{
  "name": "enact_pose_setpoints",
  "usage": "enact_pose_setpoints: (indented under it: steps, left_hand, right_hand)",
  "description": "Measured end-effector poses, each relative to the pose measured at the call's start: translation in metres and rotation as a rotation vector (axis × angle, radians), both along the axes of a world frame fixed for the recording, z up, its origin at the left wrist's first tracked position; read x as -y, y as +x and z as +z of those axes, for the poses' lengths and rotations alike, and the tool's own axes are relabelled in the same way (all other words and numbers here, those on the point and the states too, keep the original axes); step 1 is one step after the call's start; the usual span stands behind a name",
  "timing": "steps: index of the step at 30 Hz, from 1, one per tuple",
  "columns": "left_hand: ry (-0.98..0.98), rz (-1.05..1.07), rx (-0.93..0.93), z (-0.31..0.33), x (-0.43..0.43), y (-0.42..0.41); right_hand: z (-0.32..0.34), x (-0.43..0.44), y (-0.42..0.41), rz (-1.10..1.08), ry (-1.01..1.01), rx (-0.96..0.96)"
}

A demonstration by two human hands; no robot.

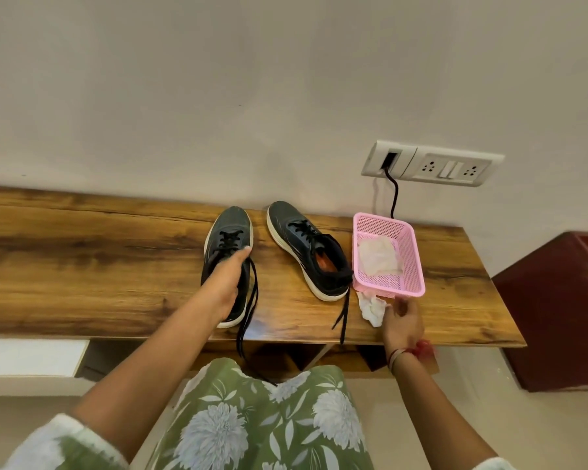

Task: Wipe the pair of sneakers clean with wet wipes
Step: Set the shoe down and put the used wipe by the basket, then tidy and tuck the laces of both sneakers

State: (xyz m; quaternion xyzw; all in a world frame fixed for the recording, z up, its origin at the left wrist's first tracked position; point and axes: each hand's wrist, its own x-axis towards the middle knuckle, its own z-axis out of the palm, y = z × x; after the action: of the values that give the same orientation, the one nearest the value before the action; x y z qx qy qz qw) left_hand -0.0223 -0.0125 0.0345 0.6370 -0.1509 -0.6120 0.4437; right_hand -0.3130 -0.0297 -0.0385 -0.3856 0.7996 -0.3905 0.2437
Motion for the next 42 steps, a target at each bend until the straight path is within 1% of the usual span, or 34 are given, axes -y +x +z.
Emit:
enact_pose_setpoints:
  steps: [1,3,5,6,7,8,9,11,12,13,14,16,19,22,25,27,30,34,39,42]
  left_hand:
    - [-0.028,-0.07,0.132,0.0,-0.008,0.0]
    - [-0.149,-0.203,0.493,0.0,-0.022,0.001]
    - [-0.28,-0.336,0.983,0.0,-0.036,0.004]
    - [-0.299,-0.405,1.242,0.001,-0.042,0.005]
    - [-0.279,-0.477,1.461,0.001,-0.045,0.007]
    - [-0.227,-0.557,1.608,-0.002,-0.046,0.009]
    - [-0.164,-0.636,1.687,-0.003,-0.047,0.011]
    - [-0.07,-0.778,1.701,-0.01,-0.046,0.019]
    - [-0.046,-0.841,1.685,-0.013,-0.045,0.024]
    - [-0.034,-0.909,1.675,-0.016,-0.045,0.029]
    - [-0.024,-0.985,1.669,-0.018,-0.045,0.035]
    - [-0.023,-1.084,1.656,-0.02,-0.044,0.047]
    - [-0.041,-1.125,1.658,-0.026,-0.043,0.058]
    - [-0.079,-1.102,1.635,-0.032,-0.043,0.059]
    - [-0.108,-1.071,1.592,-0.033,-0.046,0.055]
    - [-0.114,-1.063,1.579,-0.032,-0.049,0.054]
    - [-0.117,-1.054,1.559,-0.032,-0.055,0.056]
    - [-0.117,-1.042,1.519,-0.031,-0.062,0.06]
    - [-0.125,-1.05,1.488,-0.032,-0.066,0.063]
    - [-0.111,-1.053,1.454,-0.034,-0.067,0.061]
  right_hand:
    - [0.004,-0.002,0.006,0.053,-0.099,-0.053]
    - [0.015,-0.005,0.023,0.224,-0.282,-0.19]
    - [0.03,-0.005,0.043,0.456,-0.396,-0.323]
    - [0.037,-0.004,0.054,0.58,-0.412,-0.372]
    - [0.041,-0.002,0.063,0.69,-0.398,-0.424]
    - [0.043,0.001,0.07,0.776,-0.346,-0.492]
    - [0.042,0.005,0.076,0.837,-0.256,-0.578]
    - [0.037,0.013,0.08,0.902,-0.01,-0.769]
    - [0.034,0.015,0.08,0.913,0.097,-0.828]
    - [0.029,0.017,0.077,0.918,0.165,-0.865]
    - [0.028,0.02,0.075,0.925,0.19,-0.884]
    - [0.033,0.03,0.072,0.941,0.176,-0.864]
    - [0.048,0.04,0.075,0.994,0.243,-0.78]
    - [0.053,0.031,0.089,1.097,0.242,-0.721]
    - [0.046,0.017,0.11,1.215,0.268,-0.758]
    - [0.045,0.006,0.12,1.193,0.297,-0.755]
    - [0.044,-0.016,0.128,1.168,0.21,-0.786]
    - [0.042,-0.042,0.14,1.166,0.179,-0.772]
    - [0.041,-0.053,0.146,1.124,0.162,-0.774]
    - [0.042,-0.056,0.146,1.137,0.172,-0.789]
